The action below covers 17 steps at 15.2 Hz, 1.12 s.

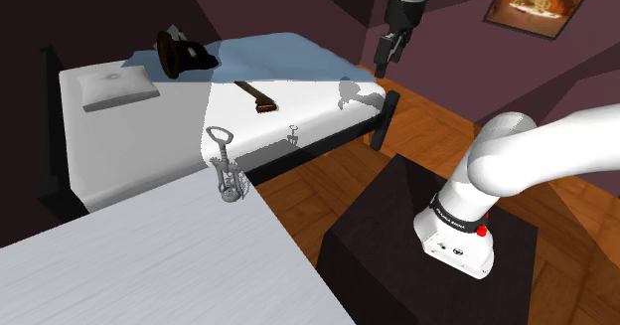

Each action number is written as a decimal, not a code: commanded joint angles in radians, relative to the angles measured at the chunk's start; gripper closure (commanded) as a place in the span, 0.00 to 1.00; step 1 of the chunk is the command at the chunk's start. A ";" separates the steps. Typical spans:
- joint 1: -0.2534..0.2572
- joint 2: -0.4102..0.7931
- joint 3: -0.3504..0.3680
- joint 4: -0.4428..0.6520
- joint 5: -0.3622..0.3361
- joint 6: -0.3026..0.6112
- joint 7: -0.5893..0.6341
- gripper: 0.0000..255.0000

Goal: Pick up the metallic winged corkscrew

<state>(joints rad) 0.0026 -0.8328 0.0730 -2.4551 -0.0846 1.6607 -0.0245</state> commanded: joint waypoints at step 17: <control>0.162 0.219 0.233 -0.035 0.199 0.412 0.170 0.00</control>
<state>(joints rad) 0.1571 -0.6305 0.2930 -2.4963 0.1068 2.0500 0.1384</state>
